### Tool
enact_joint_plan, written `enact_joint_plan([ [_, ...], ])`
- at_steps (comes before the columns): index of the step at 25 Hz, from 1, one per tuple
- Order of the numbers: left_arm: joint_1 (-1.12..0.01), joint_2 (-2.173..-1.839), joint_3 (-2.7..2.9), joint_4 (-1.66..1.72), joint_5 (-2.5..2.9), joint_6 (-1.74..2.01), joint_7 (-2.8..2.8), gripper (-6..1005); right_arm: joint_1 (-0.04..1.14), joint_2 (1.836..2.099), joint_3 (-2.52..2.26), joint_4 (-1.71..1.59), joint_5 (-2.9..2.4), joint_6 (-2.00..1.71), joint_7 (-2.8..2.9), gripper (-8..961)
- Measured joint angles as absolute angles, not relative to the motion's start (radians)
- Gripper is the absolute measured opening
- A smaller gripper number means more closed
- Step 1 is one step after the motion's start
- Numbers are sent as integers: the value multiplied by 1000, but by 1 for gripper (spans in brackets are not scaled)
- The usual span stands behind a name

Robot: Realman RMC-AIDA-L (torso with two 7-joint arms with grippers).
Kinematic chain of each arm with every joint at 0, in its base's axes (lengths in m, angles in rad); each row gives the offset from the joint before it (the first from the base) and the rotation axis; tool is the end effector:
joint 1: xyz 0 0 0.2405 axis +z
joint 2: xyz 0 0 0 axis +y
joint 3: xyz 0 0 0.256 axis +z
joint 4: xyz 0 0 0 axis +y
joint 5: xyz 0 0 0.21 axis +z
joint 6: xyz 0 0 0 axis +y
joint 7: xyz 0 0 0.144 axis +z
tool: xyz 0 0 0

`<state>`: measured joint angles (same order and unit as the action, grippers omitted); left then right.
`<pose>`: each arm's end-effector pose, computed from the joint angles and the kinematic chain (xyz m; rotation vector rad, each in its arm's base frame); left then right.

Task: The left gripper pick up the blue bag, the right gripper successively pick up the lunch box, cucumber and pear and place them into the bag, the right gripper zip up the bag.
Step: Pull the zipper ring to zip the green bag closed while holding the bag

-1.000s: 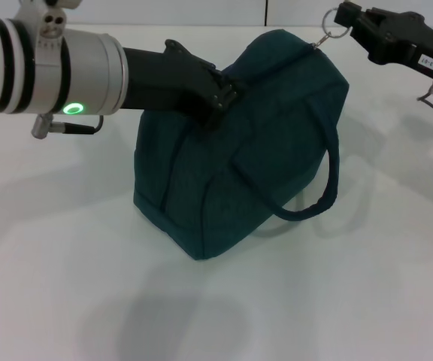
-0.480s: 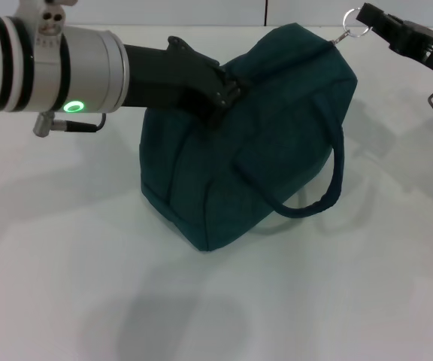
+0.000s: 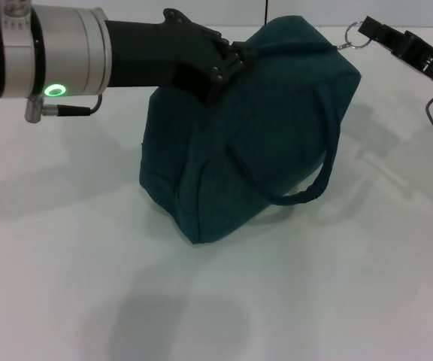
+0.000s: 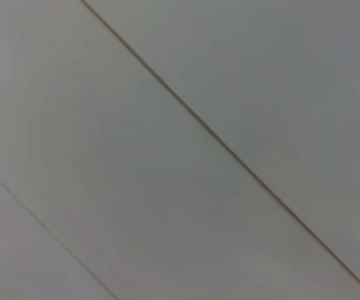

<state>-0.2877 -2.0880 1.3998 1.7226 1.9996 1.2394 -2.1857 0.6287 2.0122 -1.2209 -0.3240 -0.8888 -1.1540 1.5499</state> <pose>-0.1116 0.3247 0.0382 -2.6225 -0.3718 -0.4306 0.2289 0.4003 -0.0022 -2.0736 1.2094 1.3072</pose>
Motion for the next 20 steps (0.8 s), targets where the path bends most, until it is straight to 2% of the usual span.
enact_joint_plan([
  [20,-262,-2087,1333,1719,1822,1246,-2105,36,630,2018,-1221,-264,-871,-1133,1600,155],
])
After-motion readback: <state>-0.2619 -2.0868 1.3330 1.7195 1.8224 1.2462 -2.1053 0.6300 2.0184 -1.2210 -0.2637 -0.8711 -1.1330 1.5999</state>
